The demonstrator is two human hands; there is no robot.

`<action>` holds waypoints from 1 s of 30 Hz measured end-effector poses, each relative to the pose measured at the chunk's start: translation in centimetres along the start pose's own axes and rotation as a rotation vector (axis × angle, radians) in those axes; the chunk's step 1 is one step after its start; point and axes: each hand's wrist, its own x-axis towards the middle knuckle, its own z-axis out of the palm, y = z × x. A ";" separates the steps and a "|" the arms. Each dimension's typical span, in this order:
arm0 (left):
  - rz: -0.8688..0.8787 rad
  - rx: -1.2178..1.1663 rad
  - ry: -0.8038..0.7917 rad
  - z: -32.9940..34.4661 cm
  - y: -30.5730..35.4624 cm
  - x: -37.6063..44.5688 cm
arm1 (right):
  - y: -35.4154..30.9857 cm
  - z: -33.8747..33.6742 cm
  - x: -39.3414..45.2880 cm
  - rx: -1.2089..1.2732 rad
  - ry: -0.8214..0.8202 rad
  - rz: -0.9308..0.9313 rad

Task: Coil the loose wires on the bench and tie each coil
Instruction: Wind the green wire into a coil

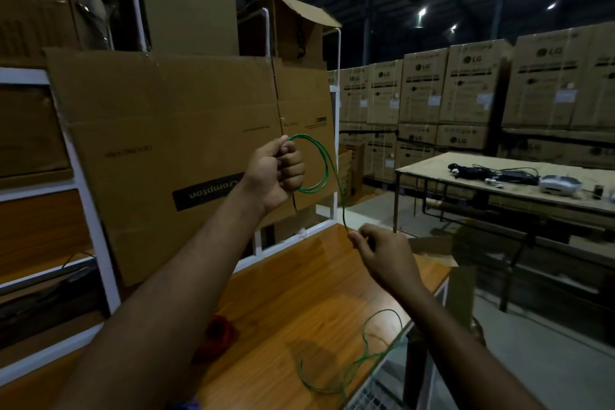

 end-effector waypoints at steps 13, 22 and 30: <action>-0.003 0.051 0.064 0.0 -0.3 -0.3 | -8.3 -4.2 0.2 -0.544 0.266 -0.095; -0.013 0.112 0.032 0.0 -1.0 -1.0 | -10.7 -5.8 1.5 -0.396 -0.117 -0.632; -0.021 0.320 0.055 1.1 -1.5 -2.2 | -10.4 -6.1 6.4 -0.118 0.185 -0.800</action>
